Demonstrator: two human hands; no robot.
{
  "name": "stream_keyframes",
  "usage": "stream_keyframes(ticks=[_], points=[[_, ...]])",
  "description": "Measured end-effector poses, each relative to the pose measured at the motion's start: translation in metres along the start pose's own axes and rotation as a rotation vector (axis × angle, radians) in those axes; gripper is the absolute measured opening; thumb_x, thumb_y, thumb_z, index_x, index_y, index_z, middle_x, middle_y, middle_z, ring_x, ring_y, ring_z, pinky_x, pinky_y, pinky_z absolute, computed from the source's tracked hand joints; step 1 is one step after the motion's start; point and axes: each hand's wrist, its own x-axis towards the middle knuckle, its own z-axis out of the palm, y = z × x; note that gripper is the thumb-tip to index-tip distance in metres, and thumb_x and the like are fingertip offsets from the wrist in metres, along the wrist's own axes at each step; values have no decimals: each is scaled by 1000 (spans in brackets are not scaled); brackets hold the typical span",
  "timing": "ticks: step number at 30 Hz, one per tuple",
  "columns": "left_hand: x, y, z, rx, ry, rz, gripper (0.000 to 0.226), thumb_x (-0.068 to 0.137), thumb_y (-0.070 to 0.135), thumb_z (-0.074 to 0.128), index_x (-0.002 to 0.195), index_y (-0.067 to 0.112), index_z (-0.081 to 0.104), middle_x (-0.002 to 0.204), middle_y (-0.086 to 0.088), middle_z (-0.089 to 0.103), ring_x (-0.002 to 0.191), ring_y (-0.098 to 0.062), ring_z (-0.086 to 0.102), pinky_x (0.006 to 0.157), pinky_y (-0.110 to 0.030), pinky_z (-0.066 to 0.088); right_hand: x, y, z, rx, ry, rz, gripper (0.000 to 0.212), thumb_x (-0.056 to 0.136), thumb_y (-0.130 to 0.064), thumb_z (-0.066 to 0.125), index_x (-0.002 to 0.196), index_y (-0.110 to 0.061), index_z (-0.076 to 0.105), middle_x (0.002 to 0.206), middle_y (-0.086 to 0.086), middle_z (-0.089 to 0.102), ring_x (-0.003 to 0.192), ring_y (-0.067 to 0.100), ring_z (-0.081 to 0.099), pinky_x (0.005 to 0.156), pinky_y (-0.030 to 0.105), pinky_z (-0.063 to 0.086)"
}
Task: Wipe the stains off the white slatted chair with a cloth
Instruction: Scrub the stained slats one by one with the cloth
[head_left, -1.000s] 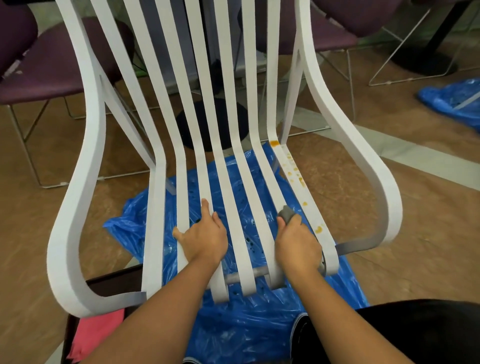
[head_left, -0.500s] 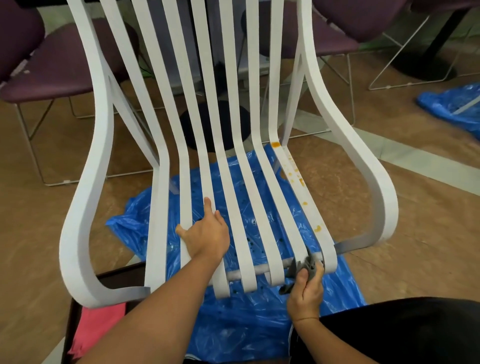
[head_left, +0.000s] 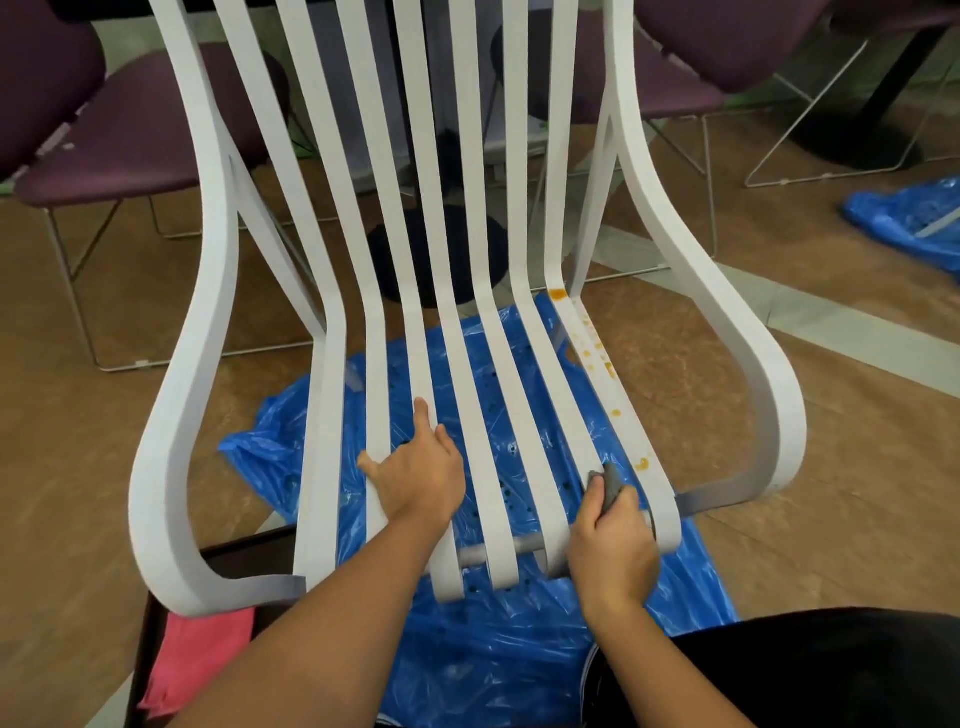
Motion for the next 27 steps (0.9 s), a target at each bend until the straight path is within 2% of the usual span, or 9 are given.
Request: stream_keyframes(ticks=[2, 7, 10, 15, 20, 22, 25, 27], points=[[0, 0, 0, 2, 1, -2, 54, 108, 43, 18, 160, 30, 16, 56, 6, 58, 65, -13, 56, 119, -54, 15, 14, -12, -1, -154, -78, -10, 46, 100, -56, 26, 86, -17, 47, 65, -2, 54, 59, 21, 53, 53, 33, 41], [0, 1, 0, 6, 6, -1, 54, 108, 42, 18, 160, 30, 15, 57, 6, 58, 65, -12, 55, 119, -54, 15, 53, -48, 8, -352, -214, -149, 48, 103, -51, 20, 110, -12, 48, 89, 6, 68, 79, 27, 65, 61, 36, 38], [0, 1, 0, 9, 6, 1, 54, 108, 42, 18, 160, 30, 15, 57, 6, 58, 64, -12, 54, 119, -54, 14, 76, -72, 24, -374, -261, -180, 47, 104, -50, 22, 113, -11, 46, 95, 9, 68, 81, 27, 65, 58, 34, 38], [0, 3, -2, 17, 0, -5, 53, 108, 42, 18, 160, 30, 15, 58, 7, 57, 65, -11, 52, 119, -54, 14, 111, -110, 39, -392, -358, -176, 46, 105, -47, 27, 128, -9, 40, 108, 13, 67, 95, 30, 65, 62, 35, 38], [0, 2, -1, 16, -5, -7, 53, 108, 42, 17, 160, 30, 16, 58, 7, 57, 65, -11, 51, 118, -54, 15, 121, -113, 50, -354, -361, -192, 45, 105, -47, 27, 122, -8, 42, 104, 15, 68, 92, 32, 66, 61, 37, 42], [-1, 2, -1, 17, -5, -5, 53, 108, 42, 17, 160, 30, 16, 58, 7, 56, 64, -11, 51, 118, -53, 16, 119, -109, 48, -306, -374, -193, 41, 107, -40, 28, 123, -6, 44, 109, 16, 67, 96, 33, 65, 64, 37, 44], [0, 2, -3, 10, 1, -4, 53, 108, 42, 18, 160, 30, 16, 57, 7, 56, 64, -12, 51, 118, -54, 17, 122, -106, 39, -288, -419, -238, 30, 103, -14, 39, 131, -6, 45, 118, 16, 64, 104, 34, 63, 71, 38, 46], [0, 2, -4, 13, -1, -5, 53, 109, 42, 18, 160, 30, 17, 57, 8, 54, 65, -12, 50, 118, -54, 17, 126, -106, 27, -231, -456, -262, 30, 105, -18, 37, 131, -7, 47, 118, 17, 62, 104, 35, 62, 73, 36, 44]])
